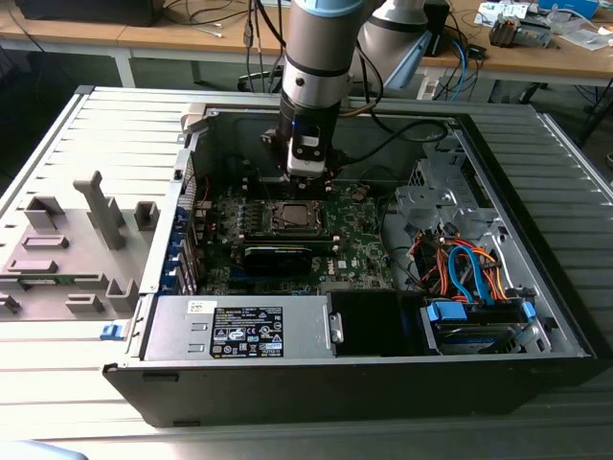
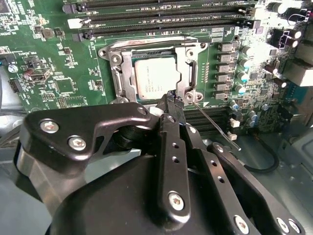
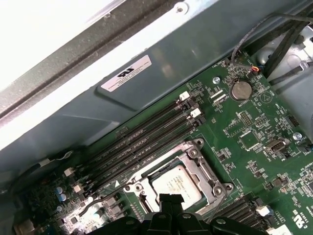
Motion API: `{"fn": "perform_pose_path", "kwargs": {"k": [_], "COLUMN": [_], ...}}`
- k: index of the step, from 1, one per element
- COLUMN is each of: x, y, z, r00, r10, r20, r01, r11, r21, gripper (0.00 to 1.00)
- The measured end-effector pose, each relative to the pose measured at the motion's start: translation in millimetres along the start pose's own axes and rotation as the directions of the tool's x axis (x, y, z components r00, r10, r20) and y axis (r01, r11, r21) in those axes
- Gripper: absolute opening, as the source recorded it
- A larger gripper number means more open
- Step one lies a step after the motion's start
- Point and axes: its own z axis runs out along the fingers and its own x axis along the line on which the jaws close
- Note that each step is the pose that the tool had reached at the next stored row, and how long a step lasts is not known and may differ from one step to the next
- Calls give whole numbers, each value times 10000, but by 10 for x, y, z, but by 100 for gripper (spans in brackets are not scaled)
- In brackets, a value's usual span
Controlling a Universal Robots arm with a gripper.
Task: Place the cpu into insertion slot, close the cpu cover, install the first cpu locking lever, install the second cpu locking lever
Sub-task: 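Install the first cpu locking lever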
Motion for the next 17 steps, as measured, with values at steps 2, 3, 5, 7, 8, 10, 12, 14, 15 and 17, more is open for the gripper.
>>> {"fn": "perform_pose_path", "kwargs": {"k": [2, 3, 5, 7, 8, 10, 12, 14, 15, 17], "x": [0, -1, -1, -2, -2, -3, -3, -3, -3, -4], "y": [-1, -1, -2, -3, -4, -4, -5, -5, -5, -6], "z": [0, 0, 0, 0, 0, 0, 0, 0, 0, 0], "r00": [10000, 10000, 9999, 9998, 9996, 9994, 9992, 9990, 9989, 9985], "r10": [-50, -76, -129, -213, -263, -330, -385, -437, -463, -540], "r20": [-5, -8, -13, -25, -31, -39, -45, -51, -54, -60], "r01": [50, 76, 129, 213, 263, 330, 385, 437, 463, 540], "r11": [10000, 10000, 9999, 9998, 9997, 9995, 9993, 9990, 9989, 9985], "r21": [-1, -3, -7, -15, -20, -24, -28, -31, -33, -35], "gripper": [11, 11, 11, 11, 11, 11, 11, 11, 11, 11]}}
